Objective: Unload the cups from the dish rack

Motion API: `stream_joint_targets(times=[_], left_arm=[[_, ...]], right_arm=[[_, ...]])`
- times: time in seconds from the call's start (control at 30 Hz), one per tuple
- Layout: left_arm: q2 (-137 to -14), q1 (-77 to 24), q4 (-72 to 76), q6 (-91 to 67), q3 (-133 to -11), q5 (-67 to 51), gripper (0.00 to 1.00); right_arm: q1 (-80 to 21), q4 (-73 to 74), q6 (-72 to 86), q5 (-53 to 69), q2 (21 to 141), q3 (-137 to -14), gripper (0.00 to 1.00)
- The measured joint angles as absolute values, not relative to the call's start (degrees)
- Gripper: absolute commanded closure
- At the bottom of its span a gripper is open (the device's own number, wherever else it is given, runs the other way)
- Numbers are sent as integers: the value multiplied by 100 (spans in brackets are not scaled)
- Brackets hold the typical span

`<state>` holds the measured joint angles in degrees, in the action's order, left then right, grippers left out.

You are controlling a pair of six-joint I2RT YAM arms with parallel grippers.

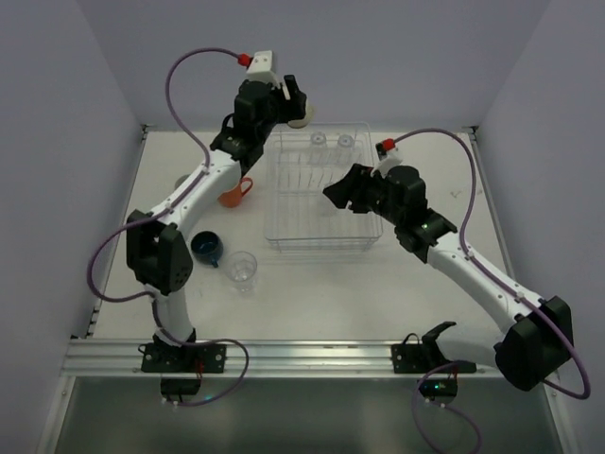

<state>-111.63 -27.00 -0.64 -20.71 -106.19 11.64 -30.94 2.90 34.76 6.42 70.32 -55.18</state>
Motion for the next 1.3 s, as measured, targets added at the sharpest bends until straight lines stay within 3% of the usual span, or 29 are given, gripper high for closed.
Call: stream_joint_targets(times=[0.43, 0.67, 0.8, 0.83, 0.9, 1.2, 1.23, 1.27, 1.3], left_arm=[[-7636, -2652, 1485, -4799, -6740, -1256, 70], [-7041, -2652, 2410, -6077, -5509, -2222, 70], [-6908, -2655, 2727, -6455, -5260, -2534, 69], [-6869, -2655, 2838, -6545, -5207, -2587, 69], [-6803, -2661, 3061, -6692, -5087, -2692, 69], [-6748, -2832, 4080, -7166, -4567, -2770, 69], [-6748, -2877, 4174, -7188, -4525, -2729, 68], [-6759, -2919, 4263, -7199, -4493, -2679, 66], [-6772, -2947, 4346, -7210, -4473, -2637, 62]], right_arm=[[-2919, -2062, 5017, 1852, 6313, -5030, 26], [-2917, -2692, 5343, 2322, 6020, -4718, 27], [-2919, -2893, 5518, 2598, 6018, -4716, 34], [-2919, -2950, 5570, 2663, 6018, -4713, 45], [-2921, -3057, 5666, 2727, 6018, -4709, 53], [-3057, -3175, 5979, 2816, 6077, -4700, 67], [-3118, -3179, 6003, 2812, 6106, -4703, 72], [-3170, -3194, 6018, 2810, 6130, -4718, 86], [-3225, -3223, 6027, 2805, 6154, -4755, 91]])
